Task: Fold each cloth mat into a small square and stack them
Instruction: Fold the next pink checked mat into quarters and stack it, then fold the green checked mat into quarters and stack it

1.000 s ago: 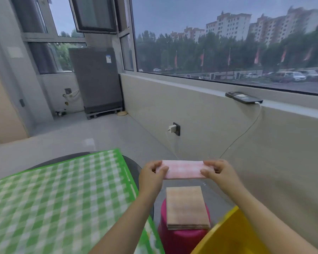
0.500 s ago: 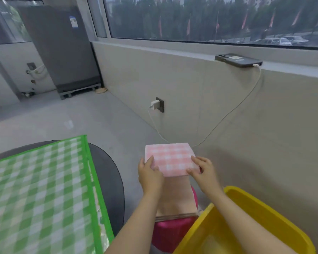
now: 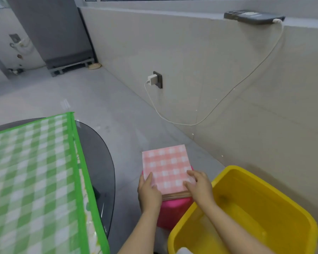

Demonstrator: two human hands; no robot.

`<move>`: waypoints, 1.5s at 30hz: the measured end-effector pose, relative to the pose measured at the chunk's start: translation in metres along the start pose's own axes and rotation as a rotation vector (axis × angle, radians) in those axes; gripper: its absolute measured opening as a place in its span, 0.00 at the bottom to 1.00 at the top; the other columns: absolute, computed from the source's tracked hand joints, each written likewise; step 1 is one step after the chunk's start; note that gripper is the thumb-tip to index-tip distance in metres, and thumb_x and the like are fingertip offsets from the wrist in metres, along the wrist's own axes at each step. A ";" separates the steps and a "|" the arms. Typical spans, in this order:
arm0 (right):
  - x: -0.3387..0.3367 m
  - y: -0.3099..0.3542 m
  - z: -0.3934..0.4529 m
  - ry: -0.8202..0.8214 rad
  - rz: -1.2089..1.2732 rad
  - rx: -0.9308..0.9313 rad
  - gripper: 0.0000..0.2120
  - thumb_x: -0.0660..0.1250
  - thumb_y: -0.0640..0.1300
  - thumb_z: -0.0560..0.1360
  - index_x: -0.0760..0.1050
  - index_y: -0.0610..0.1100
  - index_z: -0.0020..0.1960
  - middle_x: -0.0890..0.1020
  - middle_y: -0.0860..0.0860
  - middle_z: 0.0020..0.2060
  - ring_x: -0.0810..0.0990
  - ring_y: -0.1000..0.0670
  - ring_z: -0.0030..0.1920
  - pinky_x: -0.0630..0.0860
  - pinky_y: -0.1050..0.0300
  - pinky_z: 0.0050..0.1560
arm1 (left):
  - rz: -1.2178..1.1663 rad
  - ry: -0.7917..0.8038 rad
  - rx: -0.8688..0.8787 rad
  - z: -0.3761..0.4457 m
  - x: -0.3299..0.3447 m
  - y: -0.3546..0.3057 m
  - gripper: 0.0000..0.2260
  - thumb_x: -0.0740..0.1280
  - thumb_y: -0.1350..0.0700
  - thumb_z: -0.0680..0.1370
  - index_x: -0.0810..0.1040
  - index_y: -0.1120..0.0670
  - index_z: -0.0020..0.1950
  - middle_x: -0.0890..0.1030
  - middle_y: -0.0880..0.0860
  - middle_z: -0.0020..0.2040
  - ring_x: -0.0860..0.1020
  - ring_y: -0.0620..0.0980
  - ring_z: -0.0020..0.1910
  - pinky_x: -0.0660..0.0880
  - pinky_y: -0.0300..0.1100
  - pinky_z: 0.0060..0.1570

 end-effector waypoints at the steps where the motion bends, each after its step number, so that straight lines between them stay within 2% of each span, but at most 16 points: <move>1: 0.001 0.000 0.000 -0.008 -0.001 0.004 0.20 0.70 0.36 0.71 0.75 0.40 0.62 0.74 0.44 0.59 0.73 0.46 0.61 0.63 0.62 0.61 | 0.003 0.003 0.006 0.002 0.001 0.003 0.22 0.56 0.69 0.78 0.70 0.56 0.70 0.59 0.50 0.76 0.69 0.53 0.69 0.69 0.49 0.67; 4: 0.003 -0.001 0.000 -0.014 -0.003 0.021 0.19 0.68 0.35 0.71 0.75 0.41 0.62 0.74 0.44 0.59 0.74 0.46 0.59 0.66 0.60 0.62 | -0.002 0.007 0.016 0.006 0.003 0.011 0.22 0.57 0.68 0.78 0.69 0.54 0.71 0.59 0.49 0.76 0.70 0.53 0.67 0.73 0.52 0.63; 8: 0.006 -0.004 -0.002 -0.042 -0.016 0.025 0.19 0.67 0.33 0.71 0.75 0.40 0.61 0.74 0.44 0.58 0.74 0.46 0.59 0.67 0.59 0.61 | 0.023 0.021 0.023 0.008 0.005 0.017 0.22 0.58 0.67 0.78 0.69 0.53 0.71 0.58 0.49 0.76 0.72 0.52 0.66 0.73 0.52 0.62; 13: 0.012 -0.010 -0.003 -0.032 -0.079 0.022 0.19 0.65 0.35 0.74 0.73 0.41 0.65 0.72 0.45 0.61 0.72 0.46 0.63 0.65 0.60 0.63 | 0.205 0.034 0.069 0.010 0.005 0.024 0.20 0.61 0.60 0.79 0.70 0.50 0.71 0.58 0.48 0.76 0.70 0.53 0.68 0.68 0.50 0.67; 16: 0.016 -0.015 -0.002 -0.040 -0.156 0.021 0.19 0.65 0.37 0.75 0.73 0.43 0.65 0.73 0.44 0.61 0.67 0.44 0.64 0.63 0.57 0.65 | 0.280 0.064 0.039 0.011 0.006 0.028 0.20 0.60 0.57 0.79 0.68 0.46 0.71 0.56 0.49 0.77 0.70 0.53 0.67 0.67 0.51 0.66; 20: 0.020 -0.020 0.001 0.001 -0.148 0.055 0.19 0.64 0.38 0.76 0.71 0.43 0.67 0.72 0.44 0.63 0.67 0.44 0.66 0.63 0.56 0.66 | 0.342 0.080 -0.027 0.011 0.007 0.027 0.19 0.59 0.54 0.80 0.67 0.42 0.71 0.55 0.48 0.77 0.70 0.52 0.66 0.65 0.50 0.67; 26: 0.010 -0.012 -0.001 0.034 -0.145 0.045 0.19 0.63 0.41 0.77 0.70 0.44 0.68 0.71 0.44 0.64 0.68 0.45 0.66 0.64 0.57 0.65 | 0.502 0.057 -0.005 0.000 -0.001 0.000 0.20 0.55 0.53 0.82 0.62 0.44 0.74 0.50 0.51 0.78 0.56 0.54 0.74 0.57 0.49 0.69; 29: -0.006 0.006 -0.006 -0.026 -0.153 -0.046 0.18 0.64 0.43 0.77 0.72 0.45 0.66 0.75 0.44 0.61 0.70 0.45 0.64 0.65 0.57 0.63 | 0.478 0.018 0.092 -0.012 -0.008 -0.030 0.20 0.54 0.53 0.82 0.61 0.48 0.75 0.51 0.53 0.78 0.54 0.53 0.75 0.54 0.47 0.71; 32: -0.028 0.038 -0.016 -0.056 -0.135 -0.167 0.17 0.64 0.45 0.77 0.73 0.46 0.65 0.76 0.47 0.60 0.72 0.48 0.62 0.66 0.59 0.60 | 0.373 0.001 0.198 -0.026 -0.021 -0.070 0.20 0.54 0.53 0.82 0.62 0.52 0.74 0.55 0.54 0.77 0.56 0.52 0.75 0.55 0.46 0.70; 35: -0.050 0.082 -0.031 -0.091 -0.089 -0.300 0.16 0.63 0.46 0.77 0.74 0.47 0.64 0.76 0.50 0.58 0.75 0.49 0.58 0.70 0.57 0.58 | 0.246 -0.013 0.310 -0.044 -0.047 -0.111 0.19 0.54 0.54 0.82 0.65 0.53 0.73 0.60 0.53 0.75 0.58 0.51 0.74 0.55 0.46 0.70; 39: -0.070 0.145 -0.059 -0.108 -0.017 -0.492 0.15 0.64 0.46 0.77 0.74 0.49 0.64 0.76 0.54 0.54 0.78 0.53 0.50 0.76 0.50 0.54 | 0.137 -0.050 0.481 -0.069 -0.108 -0.146 0.17 0.55 0.55 0.81 0.68 0.53 0.70 0.67 0.51 0.71 0.64 0.48 0.71 0.60 0.48 0.70; 42: -0.072 0.192 -0.087 -0.045 -0.034 -0.618 0.16 0.63 0.48 0.77 0.73 0.51 0.65 0.76 0.55 0.55 0.77 0.57 0.48 0.77 0.53 0.52 | 0.100 -0.057 0.568 -0.090 -0.163 -0.156 0.16 0.55 0.55 0.82 0.69 0.54 0.69 0.70 0.50 0.67 0.68 0.46 0.66 0.65 0.42 0.66; 45: -0.065 0.231 -0.116 -0.006 -0.032 -0.733 0.16 0.64 0.47 0.77 0.73 0.51 0.64 0.76 0.57 0.51 0.77 0.55 0.47 0.77 0.51 0.52 | 0.166 -0.089 0.632 -0.108 -0.216 -0.151 0.16 0.56 0.54 0.81 0.69 0.53 0.68 0.71 0.49 0.66 0.70 0.45 0.64 0.66 0.39 0.63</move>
Point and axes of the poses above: each hand's wrist, its own z-axis towards the middle knuckle, its own x-axis out of the palm, y = z × x, the point moved 1 cm from there along z, towards the middle knuckle
